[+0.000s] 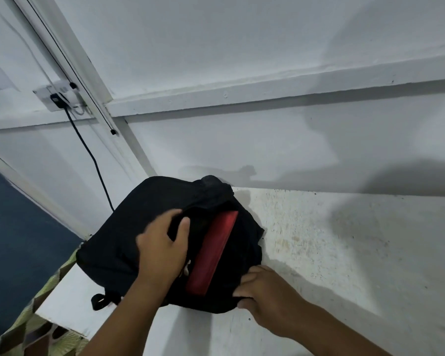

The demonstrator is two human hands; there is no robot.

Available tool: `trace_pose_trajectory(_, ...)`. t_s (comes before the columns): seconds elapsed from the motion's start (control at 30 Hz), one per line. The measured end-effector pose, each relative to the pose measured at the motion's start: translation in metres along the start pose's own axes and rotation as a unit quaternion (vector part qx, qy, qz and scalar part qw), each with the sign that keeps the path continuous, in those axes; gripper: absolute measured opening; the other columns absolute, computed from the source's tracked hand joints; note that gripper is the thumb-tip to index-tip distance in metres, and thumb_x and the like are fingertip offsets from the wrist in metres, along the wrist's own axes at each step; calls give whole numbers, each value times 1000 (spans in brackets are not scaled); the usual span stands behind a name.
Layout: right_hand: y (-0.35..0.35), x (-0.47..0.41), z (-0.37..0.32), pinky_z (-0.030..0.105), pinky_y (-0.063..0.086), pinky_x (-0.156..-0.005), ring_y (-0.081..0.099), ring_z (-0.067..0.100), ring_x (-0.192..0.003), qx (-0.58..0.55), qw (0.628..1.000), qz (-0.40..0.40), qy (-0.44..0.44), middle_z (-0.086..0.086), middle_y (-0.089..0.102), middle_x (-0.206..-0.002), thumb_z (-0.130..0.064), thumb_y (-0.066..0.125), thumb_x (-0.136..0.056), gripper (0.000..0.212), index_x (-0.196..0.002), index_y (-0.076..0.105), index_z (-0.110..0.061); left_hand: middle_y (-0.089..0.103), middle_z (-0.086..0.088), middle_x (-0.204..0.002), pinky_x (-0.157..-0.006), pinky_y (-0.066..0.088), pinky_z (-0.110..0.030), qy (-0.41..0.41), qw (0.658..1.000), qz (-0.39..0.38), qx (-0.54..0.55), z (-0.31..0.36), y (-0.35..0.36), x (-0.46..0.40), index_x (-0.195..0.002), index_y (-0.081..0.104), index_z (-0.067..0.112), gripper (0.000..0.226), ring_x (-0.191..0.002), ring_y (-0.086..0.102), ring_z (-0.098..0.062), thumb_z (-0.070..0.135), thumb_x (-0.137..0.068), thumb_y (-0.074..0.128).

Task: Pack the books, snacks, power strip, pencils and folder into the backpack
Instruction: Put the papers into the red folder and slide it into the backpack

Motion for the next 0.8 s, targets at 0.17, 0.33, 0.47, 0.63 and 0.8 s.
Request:
trace_pose_trajectory(0.17, -30, 17, 8, 16, 50, -87, 64, -3, -97, -155, 983, 72, 72, -19, 72, -102, -24, 63, -96, 19, -111, 74, -30, 71, 24, -101, -88, 55, -27, 63, 964, -252, 62, 23, 46, 39, -111, 72, 34, 27, -97, 66, 6, 41, -85, 73)
trace_pose_trajectory(0.33, -72, 20, 16, 7, 47, -77, 67, -2, -86, -192, 947, 227, 120, -26, 71, -88, -13, 67, -92, 20, -100, 75, -30, 70, 19, -110, -97, 52, -24, 17, 937, -337, 87, 7, 48, 50, -127, 65, 35, 55, -107, 63, 3, 55, -77, 77)
trace_pose_trajectory(0.47, -87, -14, 11, 4, 47, -78, 66, -7, -90, -179, 941, 259, 125, -22, 72, -94, -14, 66, -94, 19, -106, 74, -26, 75, 12, -96, -85, 57, -23, 37, 970, -175, 167, 4, 16, 17, -110, 75, 22, 20, -94, 71, -7, 18, -90, 72)
trace_pose_trajectory(0.63, -89, -94, 13, 12, 49, -76, 61, 1, -78, -70, 942, 276, 175, -6, 69, -89, -14, 64, -92, 11, -97, 73, -16, 74, 18, -94, -81, 55, -18, 82, 975, -146, 144, -11, -2, -30, -104, 77, 22, 16, -91, 70, -4, 15, -93, 69)
trace_pose_trajectory(0.8, -75, -152, 28, 30, 44, -71, 61, 25, -88, 77, 935, 208, 278, -2, 59, -84, -31, 63, -90, 13, -88, 69, -19, 72, 23, -98, -86, 51, -15, 152, 963, -189, 119, -19, 7, -73, -102, 76, 26, 16, -100, 66, 2, 16, -93, 68)
Point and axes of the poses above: each hand's wrist, its own x-axis away from the middle knuckle, its own y-axis out of the palm, z = x × y, the point moved 6 cm from there along -x, towards the middle knuckle
